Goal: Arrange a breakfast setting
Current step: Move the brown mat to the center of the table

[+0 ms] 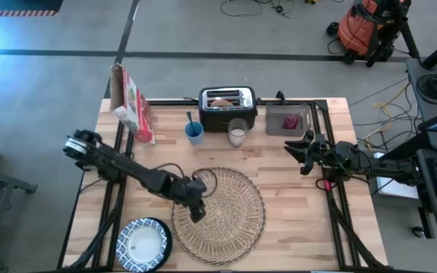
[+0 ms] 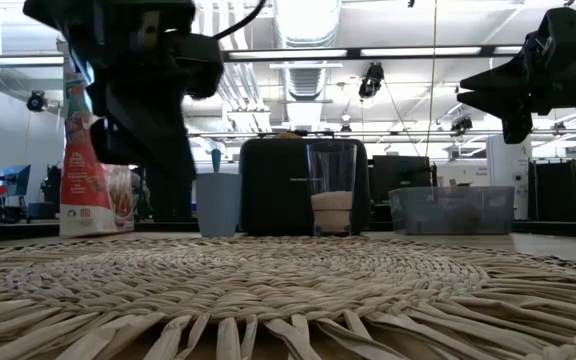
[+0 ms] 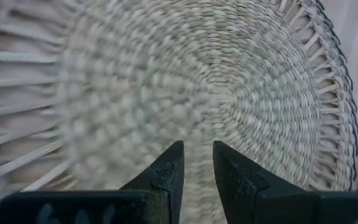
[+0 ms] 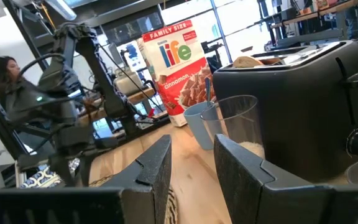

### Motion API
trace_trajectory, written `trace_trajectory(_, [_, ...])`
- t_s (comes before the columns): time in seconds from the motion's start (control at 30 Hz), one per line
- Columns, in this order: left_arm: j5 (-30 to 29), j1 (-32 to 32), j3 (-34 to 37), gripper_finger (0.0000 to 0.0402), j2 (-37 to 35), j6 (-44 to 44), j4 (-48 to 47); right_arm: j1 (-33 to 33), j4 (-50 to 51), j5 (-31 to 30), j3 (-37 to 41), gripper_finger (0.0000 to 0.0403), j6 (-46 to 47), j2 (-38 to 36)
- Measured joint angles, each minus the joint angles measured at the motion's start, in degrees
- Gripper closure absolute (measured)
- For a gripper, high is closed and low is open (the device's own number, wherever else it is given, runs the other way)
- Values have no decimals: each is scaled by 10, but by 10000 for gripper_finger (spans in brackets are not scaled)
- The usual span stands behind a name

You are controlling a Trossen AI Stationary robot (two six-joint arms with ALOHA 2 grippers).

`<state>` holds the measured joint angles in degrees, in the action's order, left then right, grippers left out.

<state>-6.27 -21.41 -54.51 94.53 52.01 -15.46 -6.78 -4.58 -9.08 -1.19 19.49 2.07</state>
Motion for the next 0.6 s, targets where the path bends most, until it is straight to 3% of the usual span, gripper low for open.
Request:
trace_trajectory(0.23, [-8,-32,-109,333,98,-59,-33,0,0,0,0,291,0,0])
trace_trajectory(0.4, [-49,-52,-216,333,159,-101,-147,0,0,0,0,291,0,0])
trace_trajectory(0.6, [-52,-59,-312,333,223,-112,-242,0,0,0,0,291,0,0])
